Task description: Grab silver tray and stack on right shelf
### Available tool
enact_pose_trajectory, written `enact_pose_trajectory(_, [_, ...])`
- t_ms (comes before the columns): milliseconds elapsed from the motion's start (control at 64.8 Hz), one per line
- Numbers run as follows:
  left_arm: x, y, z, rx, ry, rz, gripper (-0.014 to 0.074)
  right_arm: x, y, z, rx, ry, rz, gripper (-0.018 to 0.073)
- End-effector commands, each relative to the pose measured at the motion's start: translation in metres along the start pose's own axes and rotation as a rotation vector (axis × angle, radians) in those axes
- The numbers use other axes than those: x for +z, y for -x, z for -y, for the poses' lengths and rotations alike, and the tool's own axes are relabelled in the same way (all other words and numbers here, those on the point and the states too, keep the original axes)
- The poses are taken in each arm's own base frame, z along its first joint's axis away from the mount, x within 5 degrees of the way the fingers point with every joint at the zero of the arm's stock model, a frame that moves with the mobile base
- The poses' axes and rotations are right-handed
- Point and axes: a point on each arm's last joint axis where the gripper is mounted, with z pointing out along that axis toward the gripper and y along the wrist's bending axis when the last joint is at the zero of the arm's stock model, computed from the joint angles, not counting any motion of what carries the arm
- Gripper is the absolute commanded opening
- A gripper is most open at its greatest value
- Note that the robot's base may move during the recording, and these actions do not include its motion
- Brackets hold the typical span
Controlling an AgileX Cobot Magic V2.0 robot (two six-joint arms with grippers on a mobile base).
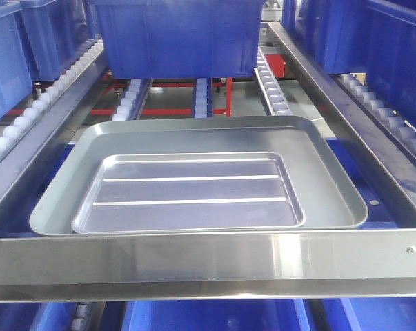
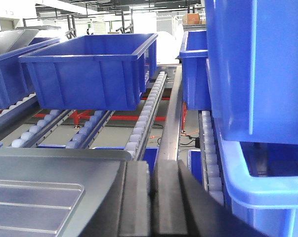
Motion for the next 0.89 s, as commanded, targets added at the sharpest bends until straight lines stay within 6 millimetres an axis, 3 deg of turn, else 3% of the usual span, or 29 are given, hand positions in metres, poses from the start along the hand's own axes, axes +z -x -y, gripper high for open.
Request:
enact_pose_trajectory(0, [-0.0013,0.0153,0.0066,0.008,-0.053,0.092,-0.0092,-0.0020,0.0098,-0.0003,-0.015,0.001,0.112,0.0050])
enact_pose_trajectory(879, [-0.0013,0.0153,0.0066,0.008,-0.053,0.092,-0.0092,-0.0018,0.0066,0.0030,-0.008,-0.066,0.080,0.0050])
